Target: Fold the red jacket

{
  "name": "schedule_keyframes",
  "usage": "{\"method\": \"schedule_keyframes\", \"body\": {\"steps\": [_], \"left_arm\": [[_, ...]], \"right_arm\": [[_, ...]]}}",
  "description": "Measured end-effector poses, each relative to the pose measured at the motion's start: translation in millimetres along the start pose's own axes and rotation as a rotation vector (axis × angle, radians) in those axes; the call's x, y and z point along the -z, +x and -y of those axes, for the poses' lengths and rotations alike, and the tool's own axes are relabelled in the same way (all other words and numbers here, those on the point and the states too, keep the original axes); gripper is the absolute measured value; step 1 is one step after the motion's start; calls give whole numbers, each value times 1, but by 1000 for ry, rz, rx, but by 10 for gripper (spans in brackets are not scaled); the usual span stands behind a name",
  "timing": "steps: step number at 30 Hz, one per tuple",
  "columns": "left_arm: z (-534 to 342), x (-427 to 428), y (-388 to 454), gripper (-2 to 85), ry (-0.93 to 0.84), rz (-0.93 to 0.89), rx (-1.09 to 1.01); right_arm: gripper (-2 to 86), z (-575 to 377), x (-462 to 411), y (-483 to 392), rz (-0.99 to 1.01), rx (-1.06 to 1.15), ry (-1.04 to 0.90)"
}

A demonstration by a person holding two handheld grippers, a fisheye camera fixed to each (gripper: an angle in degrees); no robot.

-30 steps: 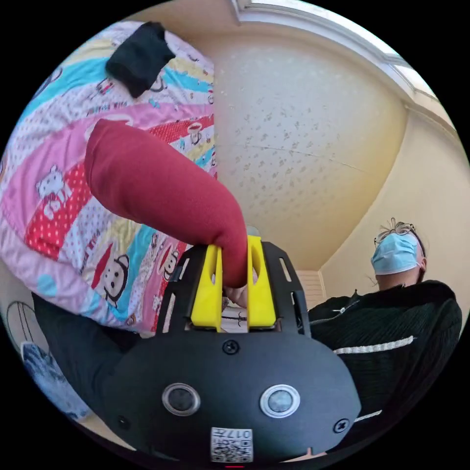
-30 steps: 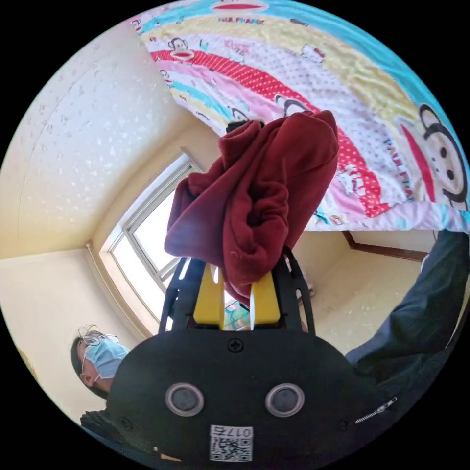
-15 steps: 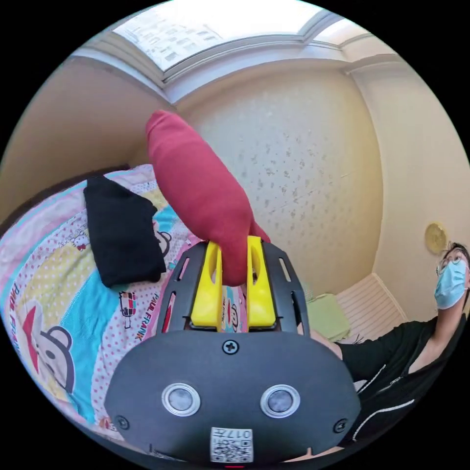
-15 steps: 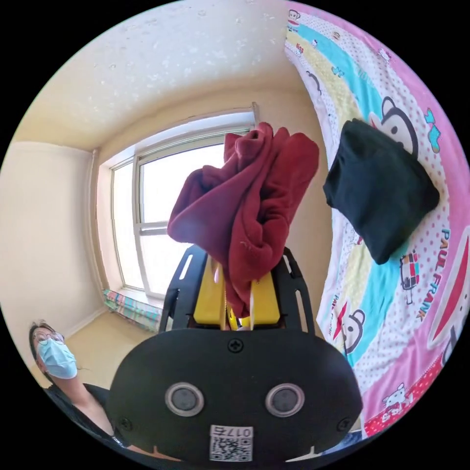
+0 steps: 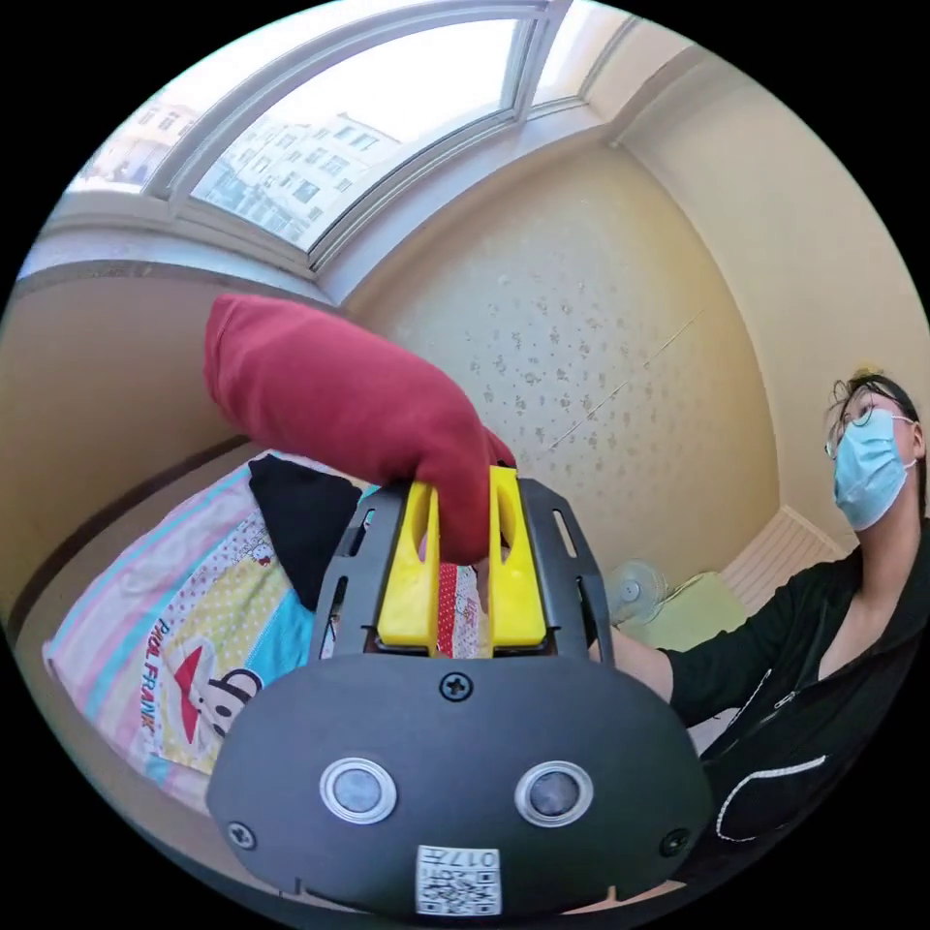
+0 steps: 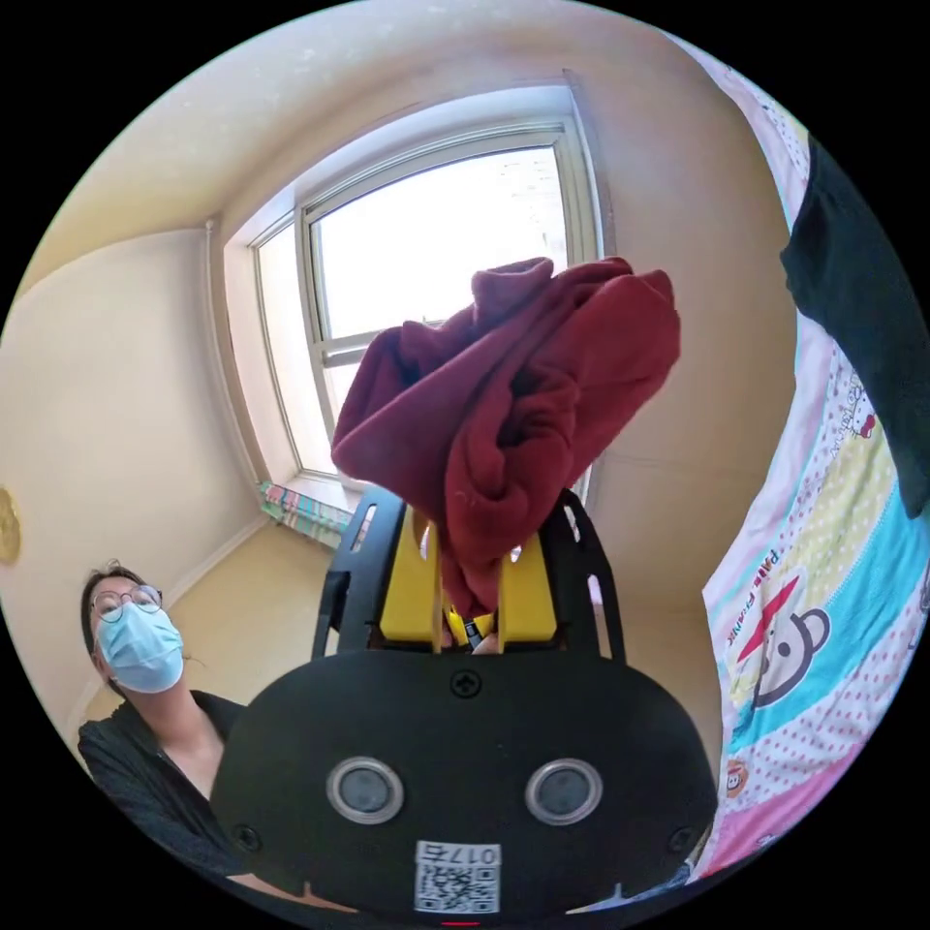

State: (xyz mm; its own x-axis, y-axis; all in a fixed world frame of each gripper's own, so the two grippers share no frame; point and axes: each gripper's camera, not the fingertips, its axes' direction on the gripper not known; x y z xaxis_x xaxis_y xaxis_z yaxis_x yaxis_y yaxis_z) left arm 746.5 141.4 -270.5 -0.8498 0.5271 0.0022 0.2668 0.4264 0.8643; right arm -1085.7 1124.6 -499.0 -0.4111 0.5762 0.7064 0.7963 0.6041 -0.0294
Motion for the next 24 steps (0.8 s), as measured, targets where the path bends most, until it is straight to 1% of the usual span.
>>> {"method": "schedule_keyframes", "body": {"steps": [1, 3, 4, 5, 6, 7, 8, 9, 10, 11, 12, 14, 15, 17, 18, 19, 20, 21, 22, 23, 24], "left_arm": [[0, 1, -7, 88, -3, 16, 27], [-17, -4, -51, 104, -5, 71, 183], [-26, -7, -65, 109, -5, 92, 215], [-53, -14, -95, 114, -20, 155, 272], [-93, -22, -132, 114, -67, 209, 376], [-119, -26, -153, 111, -105, 214, 469], [-177, -32, -190, 97, -193, 165, 663], [-244, -35, -213, 74, -257, 48, 827], [-276, -33, -217, 53, -270, -16, 894], [-333, -22, -211, 10, -265, -119, 992], [-375, -5, -194, 1, -247, -194, 1035], [-423, 27, -162, -6, -255, -294, 1092], [-446, 52, -139, -8, -285, -324, 1140], [-470, 91, -111, -9, -371, -287, 1246], [-475, 120, -97, -10, -431, -235, 1316], [-474, 133, -91, -10, -460, -201, 1349], [-463, 157, -85, -10, -520, -119, 1404], [-439, 174, -84, -10, -585, -33, 1419], [-422, 179, -85, -10, -618, 13, 1407], [-377, 181, -90, -10, -672, 111, 1343], [-323, 173, -96, -10, -704, 203, 1246]], "right_arm": [[84, 6, -9, 8, -36, -25, -4], [94, 11, -15, 35, -100, -86, -3], [104, 9, -12, 63, -136, -135, -9], [115, 0, -2, 96, -180, -197, -30], [116, -8, 5, 113, -204, -234, -51], [118, -31, 27, 147, -247, -338, -111], [103, -64, 54, 169, -266, -429, -170], [95, -82, 70, 175, -273, -454, -193], [71, -122, 102, 174, -287, -468, -229], [52, -166, 136, 162, -275, -474, -262], [44, -189, 154, 152, -258, -483, -270], [20, -285, 228, 91, -201, -556, -240], [17, -309, 247, 71, -215, -587, -219], [9, -404, 321, -27, -395, -749, -82], [8, -425, 337, -54, -448, -785, -30], [6, -463, 363, -112, -553, -833, 97], [5, -492, 380, -172, -645, -817, 240], [4, -504, 386, -203, -683, -778, 313], [4, -519, 390, -259, -750, -667, 427], [3, -527, 387, -311, -828, -541, 495], [3, -528, 383, -336, -872, -478, 512]]}}
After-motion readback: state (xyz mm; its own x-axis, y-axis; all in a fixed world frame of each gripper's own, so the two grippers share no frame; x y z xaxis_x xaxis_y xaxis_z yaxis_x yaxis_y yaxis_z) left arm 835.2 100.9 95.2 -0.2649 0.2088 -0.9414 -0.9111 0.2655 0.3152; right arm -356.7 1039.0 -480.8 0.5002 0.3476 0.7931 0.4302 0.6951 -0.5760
